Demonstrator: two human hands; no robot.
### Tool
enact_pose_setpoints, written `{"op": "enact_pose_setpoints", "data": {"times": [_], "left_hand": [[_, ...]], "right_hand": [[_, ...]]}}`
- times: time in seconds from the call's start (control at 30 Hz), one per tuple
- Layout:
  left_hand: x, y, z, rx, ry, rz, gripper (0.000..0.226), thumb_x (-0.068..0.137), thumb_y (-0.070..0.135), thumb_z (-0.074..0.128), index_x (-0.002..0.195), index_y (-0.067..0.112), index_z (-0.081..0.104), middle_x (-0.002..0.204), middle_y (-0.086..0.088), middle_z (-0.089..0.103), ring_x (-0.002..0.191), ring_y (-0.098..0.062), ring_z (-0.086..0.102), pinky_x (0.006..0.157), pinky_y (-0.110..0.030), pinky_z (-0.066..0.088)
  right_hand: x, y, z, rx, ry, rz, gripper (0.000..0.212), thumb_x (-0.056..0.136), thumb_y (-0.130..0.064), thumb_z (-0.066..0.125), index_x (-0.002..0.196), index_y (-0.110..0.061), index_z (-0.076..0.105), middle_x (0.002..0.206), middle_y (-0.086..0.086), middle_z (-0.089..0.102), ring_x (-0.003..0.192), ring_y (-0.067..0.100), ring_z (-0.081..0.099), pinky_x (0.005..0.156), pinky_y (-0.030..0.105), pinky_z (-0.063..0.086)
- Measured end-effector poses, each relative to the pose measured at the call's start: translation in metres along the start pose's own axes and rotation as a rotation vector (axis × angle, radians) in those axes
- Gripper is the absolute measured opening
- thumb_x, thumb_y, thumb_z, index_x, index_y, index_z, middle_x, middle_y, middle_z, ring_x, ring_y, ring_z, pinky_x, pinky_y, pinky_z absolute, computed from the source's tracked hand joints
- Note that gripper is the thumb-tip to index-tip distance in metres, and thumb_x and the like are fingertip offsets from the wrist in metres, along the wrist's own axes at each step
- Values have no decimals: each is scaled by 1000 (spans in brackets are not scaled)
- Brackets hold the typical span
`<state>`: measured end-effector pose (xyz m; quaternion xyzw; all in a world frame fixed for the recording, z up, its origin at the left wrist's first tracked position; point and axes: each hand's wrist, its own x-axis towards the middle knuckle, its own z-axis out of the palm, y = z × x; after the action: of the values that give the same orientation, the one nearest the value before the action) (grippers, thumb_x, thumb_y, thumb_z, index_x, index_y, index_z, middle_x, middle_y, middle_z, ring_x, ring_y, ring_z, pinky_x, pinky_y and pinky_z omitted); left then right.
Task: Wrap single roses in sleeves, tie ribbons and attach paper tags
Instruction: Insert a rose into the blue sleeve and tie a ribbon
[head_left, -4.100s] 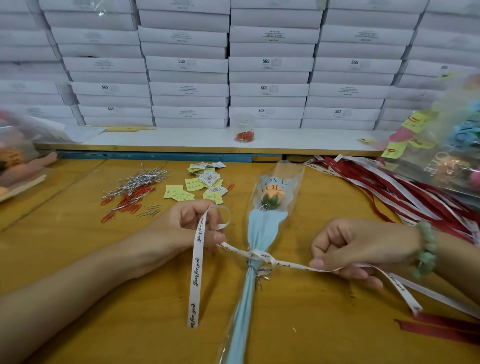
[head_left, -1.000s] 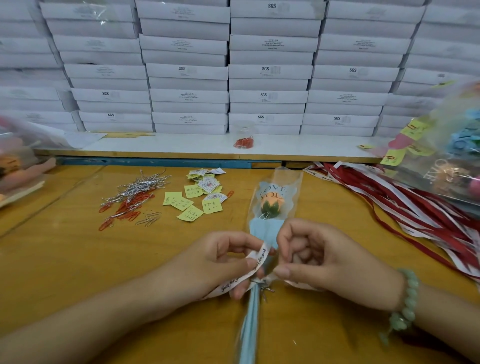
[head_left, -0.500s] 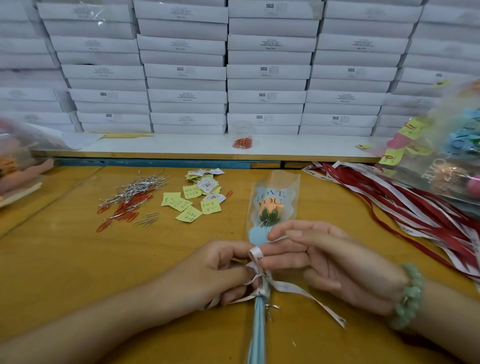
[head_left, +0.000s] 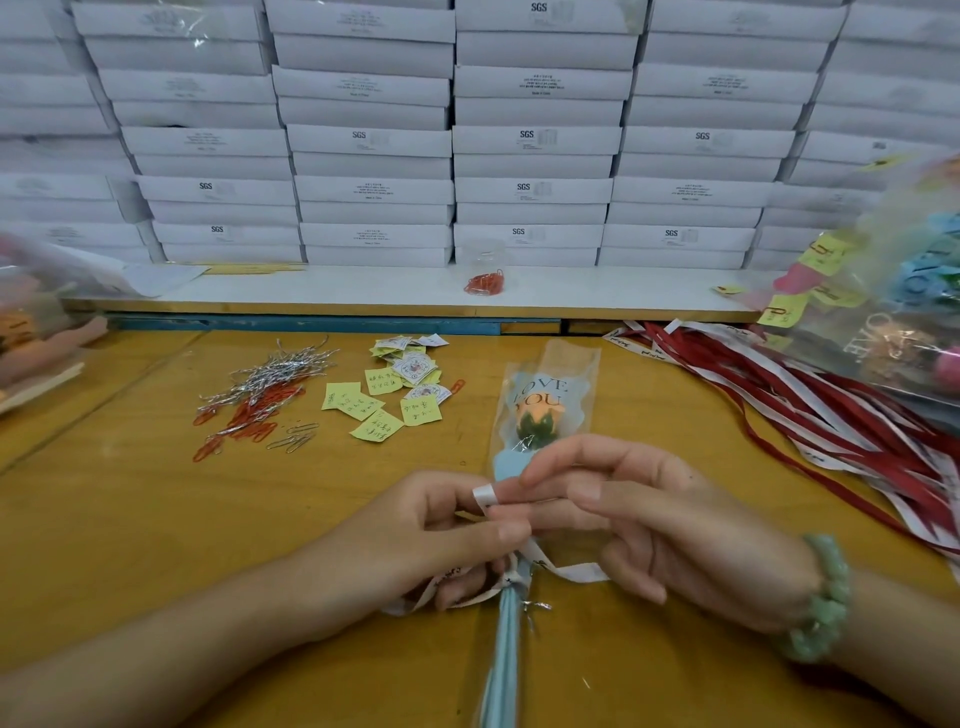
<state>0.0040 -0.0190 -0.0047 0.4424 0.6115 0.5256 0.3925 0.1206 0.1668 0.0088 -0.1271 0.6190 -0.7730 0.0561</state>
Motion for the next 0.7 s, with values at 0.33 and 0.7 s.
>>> {"op": "enact_pose_setpoints", "data": {"times": [0.33,0.7], "left_hand": [[2,-1,4,45,68,-19,19,85,34,64,92,22,77,66,4,61,40,-2,44,37,-16,29],[1,-3,4,-12,114,14,21,90,26,59,92,8,70,54,-7,57,41,-6,49,43,-13,39]], "right_hand": [[-1,6,1,-461,316,-125,14,90,-7,58,102,-10,66,104,4,71,74,10,66,49,8,43],[2,16,0,-537,266,2,11,80,-29,68,83,-20,62,71,-4,63,61,13,60,38,17,40]]}}
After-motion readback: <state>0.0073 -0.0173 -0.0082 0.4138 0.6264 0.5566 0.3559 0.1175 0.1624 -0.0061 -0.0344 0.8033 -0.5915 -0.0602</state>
